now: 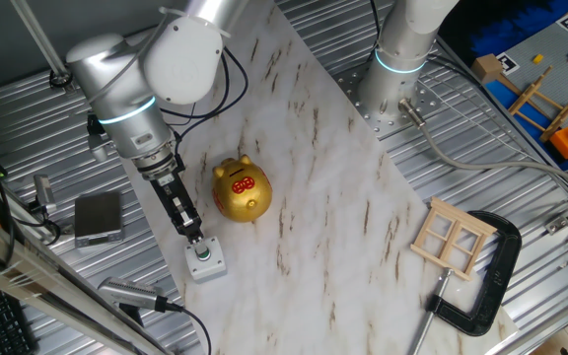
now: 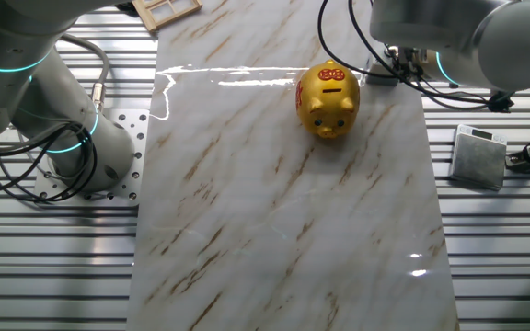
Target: Drop coins into a piggy bank
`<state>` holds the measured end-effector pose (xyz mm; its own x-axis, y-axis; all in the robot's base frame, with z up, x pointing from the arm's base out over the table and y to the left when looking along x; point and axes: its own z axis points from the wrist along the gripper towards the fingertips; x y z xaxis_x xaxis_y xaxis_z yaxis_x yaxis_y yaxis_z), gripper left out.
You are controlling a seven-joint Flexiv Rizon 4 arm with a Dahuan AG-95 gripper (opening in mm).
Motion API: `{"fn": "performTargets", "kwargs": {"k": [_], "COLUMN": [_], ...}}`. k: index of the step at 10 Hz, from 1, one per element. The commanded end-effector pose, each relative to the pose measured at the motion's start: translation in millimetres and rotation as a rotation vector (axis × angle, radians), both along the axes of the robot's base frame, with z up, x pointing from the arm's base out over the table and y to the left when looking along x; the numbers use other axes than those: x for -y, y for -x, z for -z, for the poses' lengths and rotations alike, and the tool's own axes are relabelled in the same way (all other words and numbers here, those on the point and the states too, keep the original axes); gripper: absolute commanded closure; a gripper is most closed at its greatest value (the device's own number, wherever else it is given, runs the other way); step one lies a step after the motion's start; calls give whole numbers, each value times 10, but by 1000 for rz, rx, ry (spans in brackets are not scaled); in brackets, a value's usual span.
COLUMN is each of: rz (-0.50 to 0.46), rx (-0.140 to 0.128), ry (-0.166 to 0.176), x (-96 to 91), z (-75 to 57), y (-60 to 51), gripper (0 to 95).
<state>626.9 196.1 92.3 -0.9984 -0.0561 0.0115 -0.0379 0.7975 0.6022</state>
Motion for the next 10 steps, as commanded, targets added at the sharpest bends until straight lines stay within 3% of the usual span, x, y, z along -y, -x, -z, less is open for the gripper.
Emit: {"fn": "performTargets", "kwargs": {"k": [1, 10], "rz": [-1, 1], "rx": [1, 2], "ry": [1, 3], "x": [-5, -19], "z": [6, 31], "y": [-2, 11], "gripper": [760, 760]}}
